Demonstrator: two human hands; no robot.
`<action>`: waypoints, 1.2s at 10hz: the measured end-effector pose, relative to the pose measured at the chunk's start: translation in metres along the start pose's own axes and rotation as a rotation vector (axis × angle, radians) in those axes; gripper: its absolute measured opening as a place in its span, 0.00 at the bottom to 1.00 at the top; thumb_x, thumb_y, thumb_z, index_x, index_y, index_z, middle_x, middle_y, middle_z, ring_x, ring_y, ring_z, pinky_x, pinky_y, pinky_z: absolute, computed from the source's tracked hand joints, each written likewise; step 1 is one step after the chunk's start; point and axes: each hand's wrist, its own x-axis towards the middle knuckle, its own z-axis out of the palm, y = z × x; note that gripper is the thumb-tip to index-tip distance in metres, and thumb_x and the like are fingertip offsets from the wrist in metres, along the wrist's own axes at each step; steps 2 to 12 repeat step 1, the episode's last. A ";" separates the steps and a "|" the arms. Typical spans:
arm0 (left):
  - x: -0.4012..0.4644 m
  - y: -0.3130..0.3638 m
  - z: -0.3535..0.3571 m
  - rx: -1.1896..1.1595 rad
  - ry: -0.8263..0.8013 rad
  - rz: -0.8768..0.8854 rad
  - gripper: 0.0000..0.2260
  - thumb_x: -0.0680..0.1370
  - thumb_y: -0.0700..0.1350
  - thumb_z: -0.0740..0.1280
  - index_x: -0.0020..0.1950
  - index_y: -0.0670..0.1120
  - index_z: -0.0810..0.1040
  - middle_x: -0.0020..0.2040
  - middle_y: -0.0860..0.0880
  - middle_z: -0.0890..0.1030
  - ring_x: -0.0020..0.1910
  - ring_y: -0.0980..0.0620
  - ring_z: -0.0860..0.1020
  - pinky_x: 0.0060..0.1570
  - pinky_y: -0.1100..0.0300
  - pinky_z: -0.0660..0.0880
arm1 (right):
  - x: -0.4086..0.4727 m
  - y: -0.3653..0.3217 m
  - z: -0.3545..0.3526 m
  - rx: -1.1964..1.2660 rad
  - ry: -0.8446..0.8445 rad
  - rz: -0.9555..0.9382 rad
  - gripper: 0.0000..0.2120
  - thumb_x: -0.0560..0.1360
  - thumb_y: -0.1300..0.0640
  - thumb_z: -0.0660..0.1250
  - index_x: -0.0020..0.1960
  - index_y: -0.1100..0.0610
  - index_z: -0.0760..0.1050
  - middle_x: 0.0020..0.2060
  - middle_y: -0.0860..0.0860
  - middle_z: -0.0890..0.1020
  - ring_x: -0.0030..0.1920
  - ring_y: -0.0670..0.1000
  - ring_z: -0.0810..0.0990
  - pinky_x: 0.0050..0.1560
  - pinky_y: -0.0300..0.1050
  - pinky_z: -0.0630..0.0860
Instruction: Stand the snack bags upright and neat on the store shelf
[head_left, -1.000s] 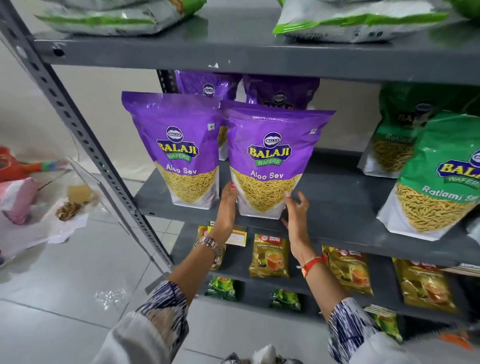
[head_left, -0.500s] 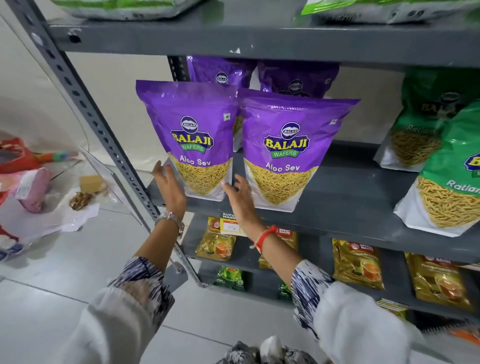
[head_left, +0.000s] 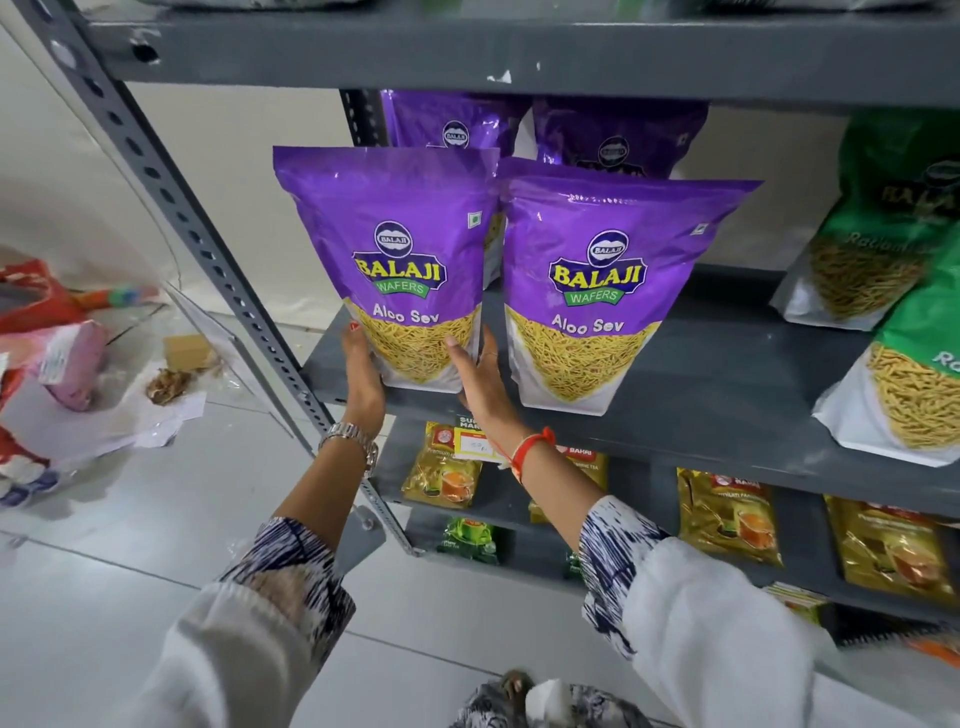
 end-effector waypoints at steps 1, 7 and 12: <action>-0.013 -0.008 0.005 0.154 0.115 0.168 0.24 0.79 0.57 0.51 0.72 0.47 0.59 0.72 0.46 0.66 0.71 0.49 0.64 0.69 0.53 0.62 | -0.014 0.005 -0.010 -0.078 0.091 -0.083 0.35 0.75 0.44 0.62 0.76 0.52 0.50 0.76 0.53 0.59 0.75 0.54 0.60 0.68 0.42 0.58; -0.013 -0.008 0.005 0.154 0.115 0.168 0.24 0.79 0.57 0.51 0.72 0.47 0.59 0.72 0.46 0.66 0.71 0.49 0.64 0.69 0.53 0.62 | -0.014 0.005 -0.010 -0.078 0.091 -0.083 0.35 0.75 0.44 0.62 0.76 0.52 0.50 0.76 0.53 0.59 0.75 0.54 0.60 0.68 0.42 0.58; -0.013 -0.008 0.005 0.154 0.115 0.168 0.24 0.79 0.57 0.51 0.72 0.47 0.59 0.72 0.46 0.66 0.71 0.49 0.64 0.69 0.53 0.62 | -0.014 0.005 -0.010 -0.078 0.091 -0.083 0.35 0.75 0.44 0.62 0.76 0.52 0.50 0.76 0.53 0.59 0.75 0.54 0.60 0.68 0.42 0.58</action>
